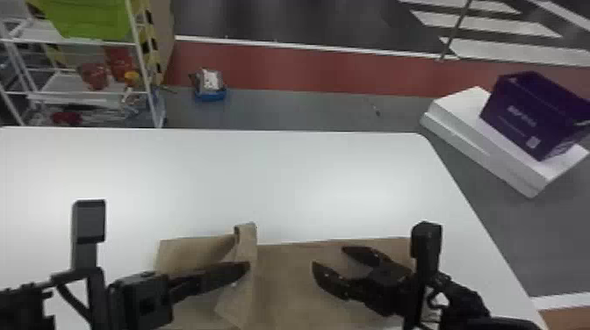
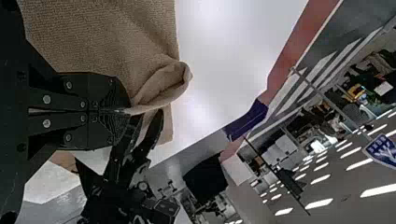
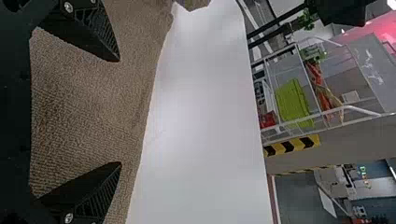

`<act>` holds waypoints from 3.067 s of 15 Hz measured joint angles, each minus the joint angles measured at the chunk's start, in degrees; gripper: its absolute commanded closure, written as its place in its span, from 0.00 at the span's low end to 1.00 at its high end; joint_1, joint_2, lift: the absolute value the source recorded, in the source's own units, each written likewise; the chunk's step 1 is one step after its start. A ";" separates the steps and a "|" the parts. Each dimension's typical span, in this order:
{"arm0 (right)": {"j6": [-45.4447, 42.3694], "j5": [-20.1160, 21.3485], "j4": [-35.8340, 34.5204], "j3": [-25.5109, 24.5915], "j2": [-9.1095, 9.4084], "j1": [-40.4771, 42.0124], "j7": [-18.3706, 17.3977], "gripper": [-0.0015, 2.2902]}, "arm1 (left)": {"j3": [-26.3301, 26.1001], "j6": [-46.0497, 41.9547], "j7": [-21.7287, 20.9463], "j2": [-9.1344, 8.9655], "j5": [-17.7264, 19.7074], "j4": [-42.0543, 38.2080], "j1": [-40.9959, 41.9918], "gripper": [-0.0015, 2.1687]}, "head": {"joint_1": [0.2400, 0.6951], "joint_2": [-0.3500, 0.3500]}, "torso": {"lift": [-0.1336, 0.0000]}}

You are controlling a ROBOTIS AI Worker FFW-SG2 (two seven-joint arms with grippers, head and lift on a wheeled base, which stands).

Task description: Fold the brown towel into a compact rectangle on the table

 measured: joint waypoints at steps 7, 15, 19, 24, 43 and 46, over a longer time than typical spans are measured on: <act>-0.74 -4.59 -4.47 -1.49 0.00 1.65 6.55 0.89 | 4.12 -1.70 0.19 0.00 -0.55 -0.99 -0.21 0.65 | 1.00 0.38 | 0.07; 5.63 -1.18 -1.43 5.99 0.00 -1.75 9.61 0.92 | 10.44 -2.24 -0.97 0.00 2.24 -1.08 -1.18 0.65 | 1.00 0.60 | 0.07; 7.50 0.01 2.78 10.79 0.00 -4.90 8.53 0.92 | 13.88 -1.82 -1.71 0.00 5.18 -1.29 -1.20 0.65 | 1.00 0.69 | 0.07; 10.17 0.46 9.75 16.90 0.00 -10.90 5.73 0.92 | 17.77 -1.29 -2.57 0.00 8.11 -1.37 -1.49 0.65 | 1.00 0.83 | 0.07; 2.36 -3.71 7.09 15.16 0.00 -11.77 2.96 0.40 | 18.01 1.72 -3.37 0.00 9.88 -1.90 -2.26 0.65 | 1.00 0.81 | 0.07; 1.96 -3.82 5.78 9.77 0.00 -11.03 3.13 0.40 | 15.13 2.68 -2.19 0.00 9.83 -2.01 -2.03 0.65 | 1.00 0.67 | 0.07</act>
